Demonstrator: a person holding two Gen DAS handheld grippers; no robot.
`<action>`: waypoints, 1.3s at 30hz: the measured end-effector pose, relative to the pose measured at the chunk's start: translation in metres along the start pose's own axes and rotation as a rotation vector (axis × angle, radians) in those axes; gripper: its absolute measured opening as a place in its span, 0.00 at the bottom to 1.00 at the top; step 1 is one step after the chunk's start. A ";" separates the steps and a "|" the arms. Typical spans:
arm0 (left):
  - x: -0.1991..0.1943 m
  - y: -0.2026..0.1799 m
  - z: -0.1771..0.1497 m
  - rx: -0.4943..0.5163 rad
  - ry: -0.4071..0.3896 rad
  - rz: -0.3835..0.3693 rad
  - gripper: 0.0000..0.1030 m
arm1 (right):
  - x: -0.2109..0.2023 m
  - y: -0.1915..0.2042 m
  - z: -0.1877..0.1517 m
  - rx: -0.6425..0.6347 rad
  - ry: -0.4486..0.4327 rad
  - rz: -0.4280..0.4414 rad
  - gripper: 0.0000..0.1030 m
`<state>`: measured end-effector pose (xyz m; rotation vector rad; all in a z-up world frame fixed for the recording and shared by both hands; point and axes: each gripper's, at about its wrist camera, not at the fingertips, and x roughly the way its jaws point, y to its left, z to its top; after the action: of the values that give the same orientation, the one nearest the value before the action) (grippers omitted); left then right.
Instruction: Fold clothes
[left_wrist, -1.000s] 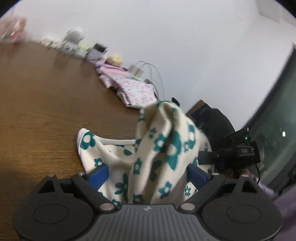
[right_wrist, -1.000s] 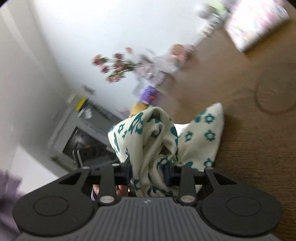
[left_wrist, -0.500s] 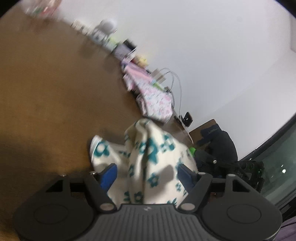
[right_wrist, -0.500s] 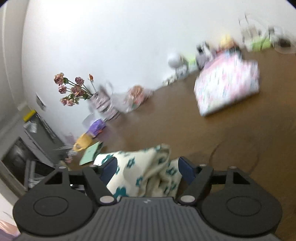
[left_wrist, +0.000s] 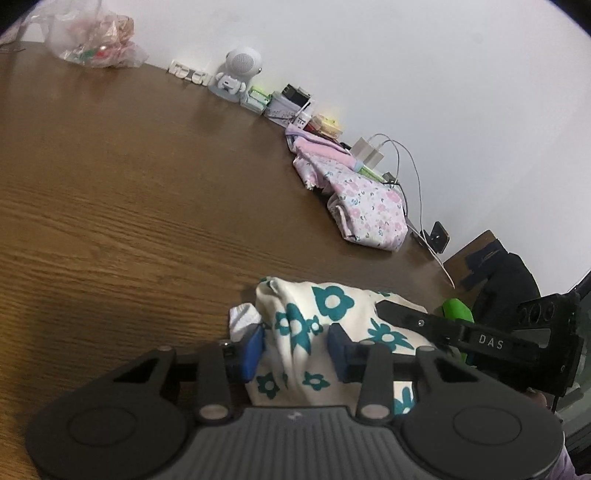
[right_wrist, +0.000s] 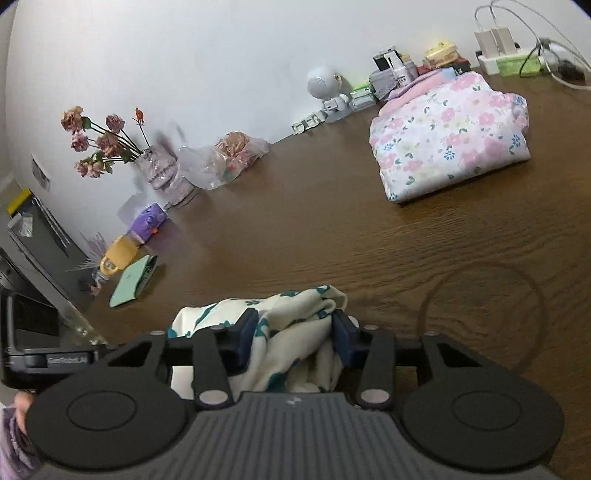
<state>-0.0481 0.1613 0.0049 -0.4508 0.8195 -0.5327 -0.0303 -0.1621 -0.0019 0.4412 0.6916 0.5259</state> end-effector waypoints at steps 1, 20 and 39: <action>-0.002 0.001 0.001 -0.005 -0.007 -0.005 0.50 | 0.003 0.001 0.000 -0.003 0.006 -0.010 0.44; 0.027 -0.001 0.016 -0.052 0.077 -0.138 0.67 | -0.001 0.003 0.001 0.037 0.020 0.032 0.19; 0.000 -0.026 -0.002 0.028 -0.069 0.035 0.59 | -0.012 0.004 -0.014 0.050 -0.032 -0.033 0.29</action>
<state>-0.0566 0.1408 0.0180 -0.4264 0.7519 -0.4931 -0.0488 -0.1630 -0.0030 0.4835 0.6817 0.4702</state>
